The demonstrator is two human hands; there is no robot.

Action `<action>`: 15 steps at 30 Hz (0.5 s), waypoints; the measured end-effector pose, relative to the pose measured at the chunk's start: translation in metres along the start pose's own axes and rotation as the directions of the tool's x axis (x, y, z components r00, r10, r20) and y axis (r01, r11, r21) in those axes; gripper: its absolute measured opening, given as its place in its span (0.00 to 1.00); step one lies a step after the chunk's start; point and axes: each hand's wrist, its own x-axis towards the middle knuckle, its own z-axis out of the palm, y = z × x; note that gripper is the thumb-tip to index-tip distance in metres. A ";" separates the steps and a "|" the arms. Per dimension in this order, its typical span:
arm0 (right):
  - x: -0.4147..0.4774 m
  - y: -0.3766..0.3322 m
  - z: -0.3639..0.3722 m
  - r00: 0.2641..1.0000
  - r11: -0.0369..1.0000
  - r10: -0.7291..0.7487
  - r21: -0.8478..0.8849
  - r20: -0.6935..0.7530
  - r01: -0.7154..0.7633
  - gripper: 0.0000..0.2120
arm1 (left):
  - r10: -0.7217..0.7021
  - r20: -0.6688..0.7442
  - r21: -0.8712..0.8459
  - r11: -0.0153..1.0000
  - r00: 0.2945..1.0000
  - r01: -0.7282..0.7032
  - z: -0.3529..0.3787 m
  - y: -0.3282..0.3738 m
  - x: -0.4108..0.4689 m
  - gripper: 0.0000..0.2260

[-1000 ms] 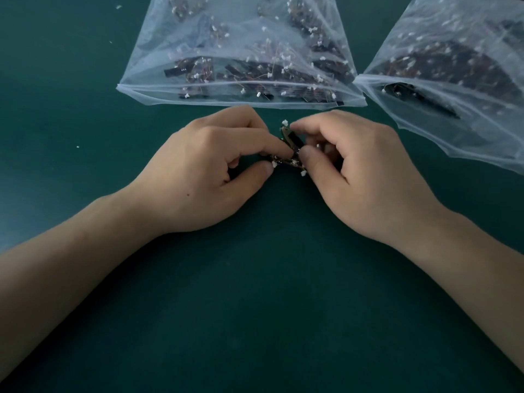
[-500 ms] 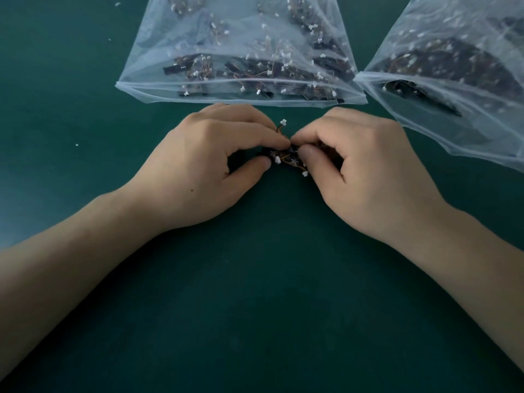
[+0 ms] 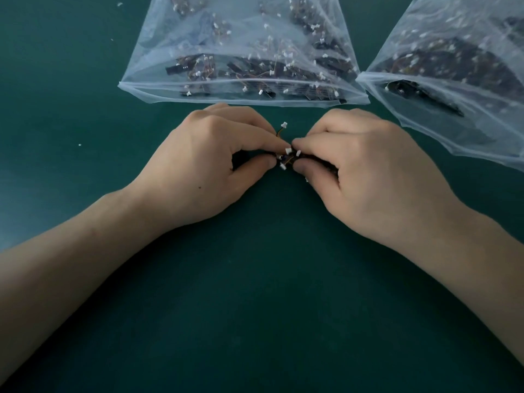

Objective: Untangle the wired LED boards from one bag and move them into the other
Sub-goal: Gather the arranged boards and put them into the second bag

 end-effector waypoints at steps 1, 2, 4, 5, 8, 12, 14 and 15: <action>0.000 -0.001 0.000 1.000 1.000 0.017 -0.003 0.002 -0.017 0.14 | -0.001 -0.001 -0.006 1.000 1.000 0.001 0.000 0.000 0.000 0.10; 0.000 -0.002 0.000 0.999 0.999 0.033 -0.010 0.012 -0.033 0.15 | -0.003 -0.002 -0.012 1.000 1.000 0.003 0.000 0.000 0.000 0.10; 0.001 -0.005 0.000 0.997 0.998 0.060 -0.026 0.044 -0.059 0.19 | -0.011 -0.001 -0.026 1.000 1.000 0.011 0.000 -0.001 0.000 0.09; 0.001 -0.006 -0.001 0.996 0.997 0.068 -0.031 0.060 -0.066 0.19 | -0.018 0.003 -0.034 0.999 1.000 0.019 0.000 -0.001 0.000 0.09; 0.001 -0.007 -0.002 0.995 0.997 0.073 -0.034 0.066 -0.070 0.17 | -0.041 0.006 -0.036 0.999 0.999 0.041 -0.001 0.000 0.000 0.08; -0.002 -0.008 0.004 0.998 0.996 0.031 -0.086 0.052 -0.027 0.13 | -0.073 -0.015 -0.025 0.997 0.997 0.073 -0.002 0.003 -0.001 0.13; -0.003 -0.008 0.006 0.999 0.995 0.013 -0.102 0.046 -0.009 0.10 | -0.093 -0.012 -0.041 0.995 0.996 0.092 -0.002 0.004 -0.001 0.16; -0.003 -0.007 0.007 0.999 0.995 0.005 -0.103 0.050 0.000 0.08 | -0.104 -0.010 -0.049 0.993 0.995 0.103 -0.001 0.004 -0.001 0.16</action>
